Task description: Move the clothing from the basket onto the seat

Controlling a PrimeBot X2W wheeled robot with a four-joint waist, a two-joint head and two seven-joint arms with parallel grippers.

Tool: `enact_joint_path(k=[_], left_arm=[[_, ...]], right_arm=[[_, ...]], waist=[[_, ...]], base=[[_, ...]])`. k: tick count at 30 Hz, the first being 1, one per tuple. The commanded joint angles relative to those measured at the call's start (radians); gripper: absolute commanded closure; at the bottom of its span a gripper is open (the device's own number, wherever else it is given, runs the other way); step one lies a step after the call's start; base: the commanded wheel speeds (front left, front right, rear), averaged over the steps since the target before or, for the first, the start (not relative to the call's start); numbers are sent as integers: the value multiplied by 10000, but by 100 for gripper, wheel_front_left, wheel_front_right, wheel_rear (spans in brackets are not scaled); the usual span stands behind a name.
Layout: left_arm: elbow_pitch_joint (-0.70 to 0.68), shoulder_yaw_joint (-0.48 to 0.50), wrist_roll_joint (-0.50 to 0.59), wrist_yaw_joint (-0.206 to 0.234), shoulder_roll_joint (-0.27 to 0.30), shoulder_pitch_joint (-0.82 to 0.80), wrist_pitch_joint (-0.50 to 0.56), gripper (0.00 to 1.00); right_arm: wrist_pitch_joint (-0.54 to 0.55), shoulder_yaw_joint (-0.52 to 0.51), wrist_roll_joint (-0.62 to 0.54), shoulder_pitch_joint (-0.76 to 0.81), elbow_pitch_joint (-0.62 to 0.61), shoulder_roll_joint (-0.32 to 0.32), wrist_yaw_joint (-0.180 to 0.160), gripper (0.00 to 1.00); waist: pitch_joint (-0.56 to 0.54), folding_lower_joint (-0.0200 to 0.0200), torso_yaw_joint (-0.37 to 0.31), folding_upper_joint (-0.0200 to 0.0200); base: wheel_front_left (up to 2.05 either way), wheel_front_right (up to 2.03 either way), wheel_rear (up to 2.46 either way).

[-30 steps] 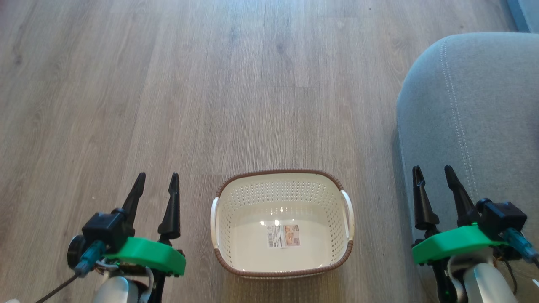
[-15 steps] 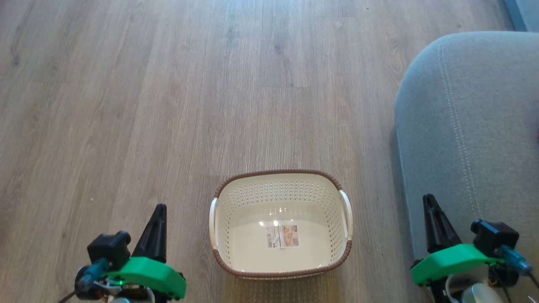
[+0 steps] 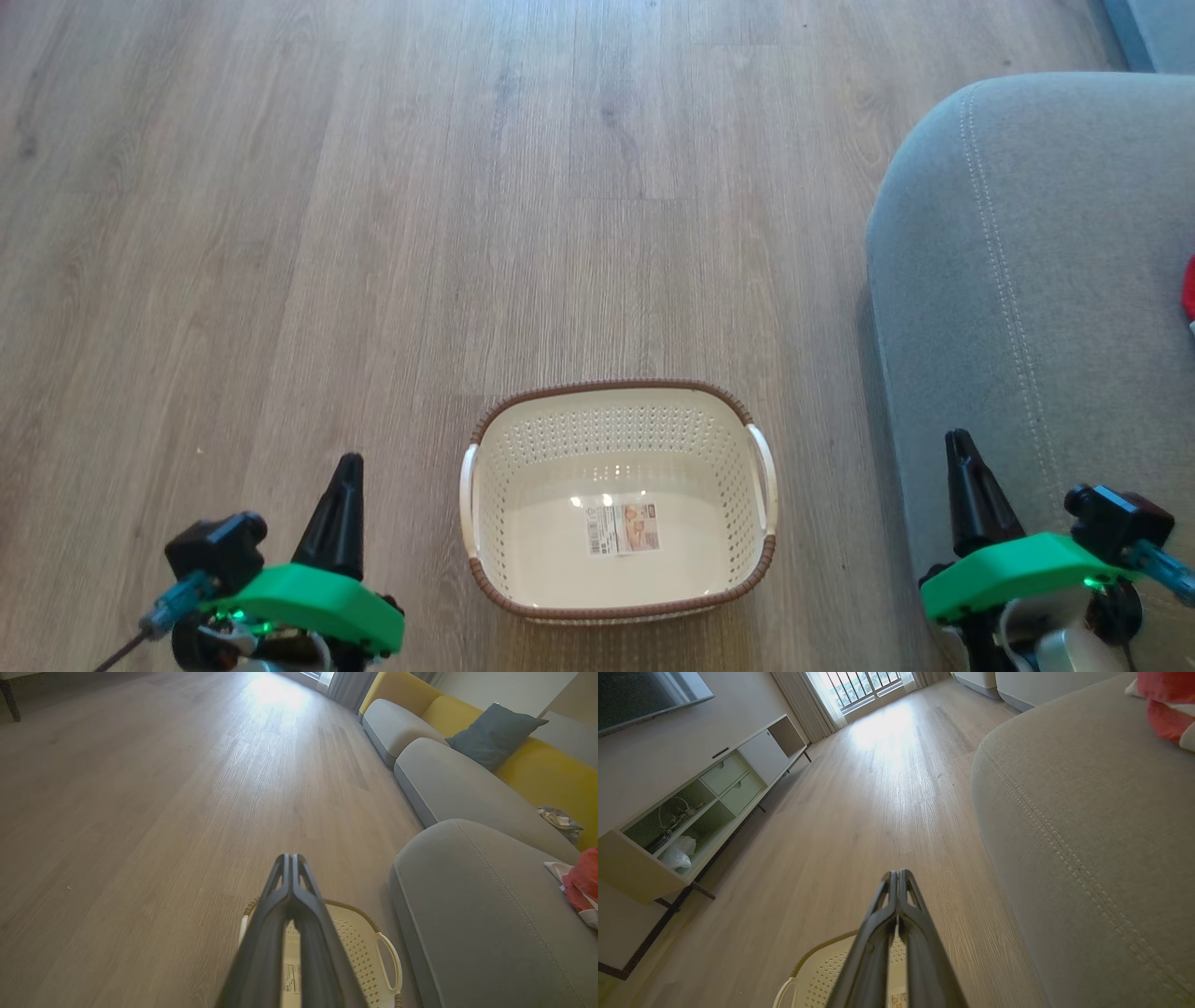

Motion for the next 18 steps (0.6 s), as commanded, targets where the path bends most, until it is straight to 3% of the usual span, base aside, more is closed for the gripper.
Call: enact_joint_path(k=[1,18], left_arm=[[-274,220,-274,-62,55,-463,77,100],[-226,475,-2152,-208,80,-578,549,100]], right_arm=[[52,-39,300,-358,-359,-65,0,100],[521,-128,2155,-460,-410,-91,-1,100]], waist=[[-9,0,-9,0],[-115,0,-125,0]], base=[[0,0,0],[0,0,0]])
